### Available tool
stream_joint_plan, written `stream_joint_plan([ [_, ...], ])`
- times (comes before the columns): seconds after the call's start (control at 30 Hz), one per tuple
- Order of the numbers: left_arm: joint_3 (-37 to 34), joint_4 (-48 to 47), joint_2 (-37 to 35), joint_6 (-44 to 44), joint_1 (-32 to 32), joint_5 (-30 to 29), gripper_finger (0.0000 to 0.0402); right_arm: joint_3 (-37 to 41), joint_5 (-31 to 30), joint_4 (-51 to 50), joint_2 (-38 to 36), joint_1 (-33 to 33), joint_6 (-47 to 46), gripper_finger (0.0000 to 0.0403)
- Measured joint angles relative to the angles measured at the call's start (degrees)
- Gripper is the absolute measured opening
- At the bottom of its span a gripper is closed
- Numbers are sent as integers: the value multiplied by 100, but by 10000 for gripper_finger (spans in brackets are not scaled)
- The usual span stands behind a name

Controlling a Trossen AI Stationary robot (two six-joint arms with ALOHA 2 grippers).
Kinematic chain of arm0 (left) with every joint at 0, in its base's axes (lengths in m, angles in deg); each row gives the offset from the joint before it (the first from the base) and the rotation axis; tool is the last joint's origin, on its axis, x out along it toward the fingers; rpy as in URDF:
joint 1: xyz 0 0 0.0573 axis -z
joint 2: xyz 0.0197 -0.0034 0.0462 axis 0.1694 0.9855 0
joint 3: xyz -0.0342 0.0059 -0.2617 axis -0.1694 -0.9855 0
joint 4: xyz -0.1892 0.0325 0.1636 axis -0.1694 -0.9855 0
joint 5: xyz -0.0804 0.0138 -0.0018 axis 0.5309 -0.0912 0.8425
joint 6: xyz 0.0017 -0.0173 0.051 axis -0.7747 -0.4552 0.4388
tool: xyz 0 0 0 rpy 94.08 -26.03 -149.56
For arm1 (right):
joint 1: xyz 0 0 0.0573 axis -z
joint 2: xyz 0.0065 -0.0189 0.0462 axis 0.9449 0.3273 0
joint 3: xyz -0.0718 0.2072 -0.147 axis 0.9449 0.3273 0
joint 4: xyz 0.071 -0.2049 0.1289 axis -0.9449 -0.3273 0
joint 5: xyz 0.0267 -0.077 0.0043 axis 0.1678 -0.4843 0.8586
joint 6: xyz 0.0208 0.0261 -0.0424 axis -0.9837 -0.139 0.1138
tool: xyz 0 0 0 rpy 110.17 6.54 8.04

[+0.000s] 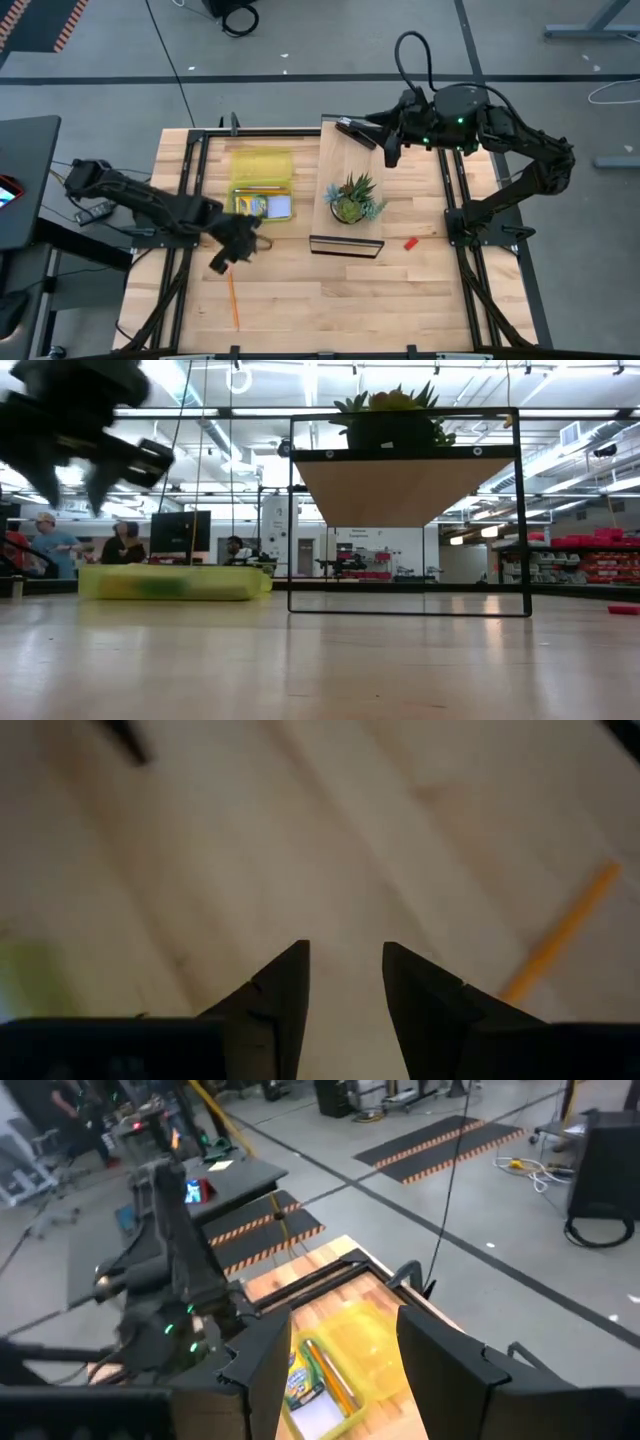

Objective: Pack school essentials
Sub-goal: Put the orange pencil into the yellow supply box

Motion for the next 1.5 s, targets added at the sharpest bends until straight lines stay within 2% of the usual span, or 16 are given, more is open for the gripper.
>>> stream_joint_plan([
  [0.3, -407, 439, 0, 148, 1464, 12, 153, -2, -100, 276, 170, 0, -290, 190],
  [0.6, -847, 1240, 0, -42, 2288, 9, 148, 2, -132, 284, 191, -175, -102, 190],
  [1.03, -1595, 2498, 186, 561, 2636, 17, 129, 2, -307, 432, 189, -538, -105, 190],
  [1.5, -1591, 3295, 1274, 622, 2633, 24, 100, 2, -311, 637, 189, -535, 42, 190],
])
